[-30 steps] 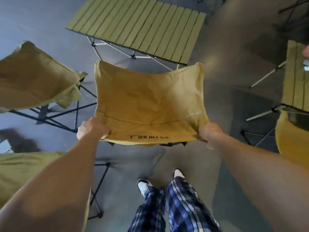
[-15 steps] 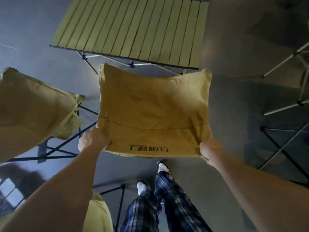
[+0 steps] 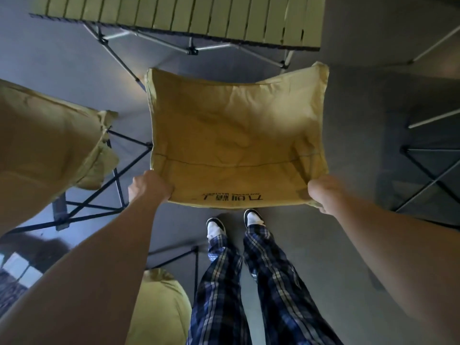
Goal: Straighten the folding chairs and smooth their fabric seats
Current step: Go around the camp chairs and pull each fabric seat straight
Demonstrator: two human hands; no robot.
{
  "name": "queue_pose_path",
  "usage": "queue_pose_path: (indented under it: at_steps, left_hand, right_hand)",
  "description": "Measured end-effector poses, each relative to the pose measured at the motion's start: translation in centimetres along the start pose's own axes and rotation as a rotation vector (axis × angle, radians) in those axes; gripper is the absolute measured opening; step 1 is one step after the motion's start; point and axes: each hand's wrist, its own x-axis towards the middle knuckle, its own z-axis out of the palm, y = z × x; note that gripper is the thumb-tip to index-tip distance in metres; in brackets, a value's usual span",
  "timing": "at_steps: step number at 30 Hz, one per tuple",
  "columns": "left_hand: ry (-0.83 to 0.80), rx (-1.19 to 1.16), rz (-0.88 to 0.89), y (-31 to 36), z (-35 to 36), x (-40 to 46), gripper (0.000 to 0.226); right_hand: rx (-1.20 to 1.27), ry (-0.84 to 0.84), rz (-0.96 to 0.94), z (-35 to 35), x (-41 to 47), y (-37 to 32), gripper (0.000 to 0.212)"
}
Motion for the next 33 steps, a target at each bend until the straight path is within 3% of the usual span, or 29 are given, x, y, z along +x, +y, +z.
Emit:
queue_pose_path:
  at_steps: [3, 11, 16, 19, 22, 26, 33]
  left_hand:
    - [0.022, -0.018, 0.009, -0.5, -0.2, 0.7, 0.036]
    - [-0.047, 0.057, 0.112, -1.8, -1.4, 1.5, 0.034]
    - [-0.127, -0.025, 0.139, -3.1, -2.5, 0.1, 0.039]
    - [-0.123, -0.114, 0.140, -5.4, -3.4, -0.9, 0.048]
    - [-0.100, -0.164, 0.101, -8.1, -4.2, -2.1, 0.065]
    - [-0.067, -0.223, 0.042, -11.6, -6.6, -4.2, 0.039]
    - [0.109, -0.435, -0.182, -21.4, -11.5, -3.9, 0.038]
  right_hand:
    - [0.003, -0.014, 0.024, 0.6, -0.7, 0.1, 0.017]
    - [-0.190, 0.045, -0.107, 1.8, -2.9, -0.3, 0.013]
    - [-0.515, 0.165, -0.173, 2.2, -6.0, -2.2, 0.044]
    - [-0.666, 0.200, -0.388, 3.9, -8.7, -4.8, 0.031]
    - [-0.692, 0.088, -0.596, 6.2, -11.5, -7.6, 0.017]
    - [-0.719, -0.013, -0.749, 8.7, -16.1, -10.7, 0.018]
    - [-0.810, -0.134, -1.013, 17.3, -26.1, -18.2, 0.035]
